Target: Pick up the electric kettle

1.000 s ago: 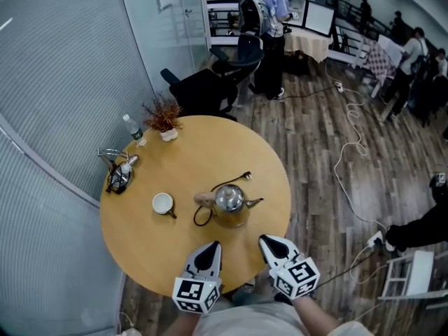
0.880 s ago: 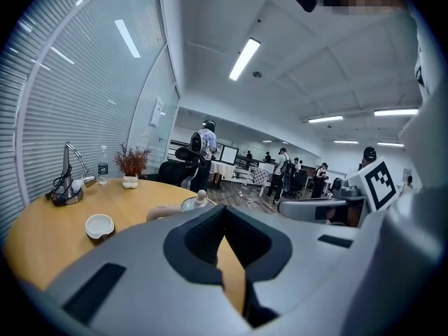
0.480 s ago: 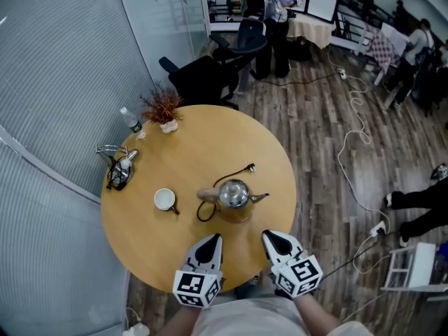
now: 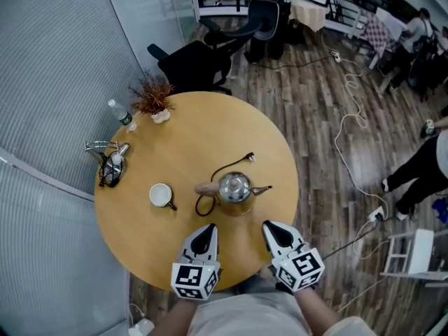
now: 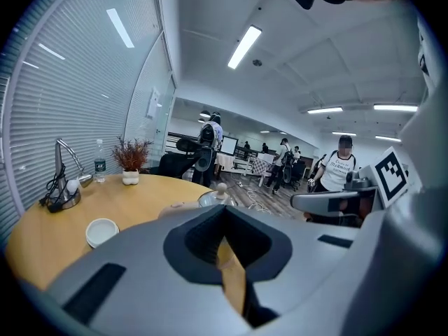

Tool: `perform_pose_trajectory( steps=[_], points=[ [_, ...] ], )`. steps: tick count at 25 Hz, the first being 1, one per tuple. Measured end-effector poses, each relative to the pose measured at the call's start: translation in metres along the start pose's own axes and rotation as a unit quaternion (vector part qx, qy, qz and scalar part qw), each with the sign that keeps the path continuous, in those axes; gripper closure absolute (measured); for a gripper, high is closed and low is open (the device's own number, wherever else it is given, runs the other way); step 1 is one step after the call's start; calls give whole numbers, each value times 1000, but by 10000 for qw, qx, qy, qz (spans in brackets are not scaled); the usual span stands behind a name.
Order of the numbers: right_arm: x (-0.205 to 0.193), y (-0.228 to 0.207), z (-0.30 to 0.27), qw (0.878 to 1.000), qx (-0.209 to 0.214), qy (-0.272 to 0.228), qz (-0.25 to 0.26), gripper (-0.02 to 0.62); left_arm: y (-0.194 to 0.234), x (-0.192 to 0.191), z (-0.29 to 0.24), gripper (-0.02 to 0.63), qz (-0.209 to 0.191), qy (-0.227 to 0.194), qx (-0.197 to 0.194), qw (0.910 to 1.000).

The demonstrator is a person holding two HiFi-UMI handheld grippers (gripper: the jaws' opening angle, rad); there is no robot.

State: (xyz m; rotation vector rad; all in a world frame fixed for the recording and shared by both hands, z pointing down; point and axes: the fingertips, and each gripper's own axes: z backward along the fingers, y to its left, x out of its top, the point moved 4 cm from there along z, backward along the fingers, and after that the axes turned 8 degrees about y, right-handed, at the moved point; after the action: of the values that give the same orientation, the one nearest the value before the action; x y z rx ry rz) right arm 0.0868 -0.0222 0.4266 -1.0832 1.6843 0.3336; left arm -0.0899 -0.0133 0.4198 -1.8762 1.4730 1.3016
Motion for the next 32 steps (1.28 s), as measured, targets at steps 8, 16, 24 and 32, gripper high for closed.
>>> perform_pose_trajectory(
  steps=[8, 16, 24, 32],
  points=[
    [0, -5, -20, 9998, -120, 139, -11, 563, 35, -10, -23, 603, 26, 222, 180, 9996],
    [-12, -10, -42, 9995, -181, 234, -101, 563, 53, -19, -47, 603, -5, 344, 243, 9991],
    [-26, -21, -57, 9988, -224, 364, -243, 563, 71, -35, -69, 579, 109, 534, 384, 9978],
    [-32, -27, -66, 9979, -225, 480, -368, 563, 100, -43, -93, 487, 315, 685, 730, 9945]
  ],
)
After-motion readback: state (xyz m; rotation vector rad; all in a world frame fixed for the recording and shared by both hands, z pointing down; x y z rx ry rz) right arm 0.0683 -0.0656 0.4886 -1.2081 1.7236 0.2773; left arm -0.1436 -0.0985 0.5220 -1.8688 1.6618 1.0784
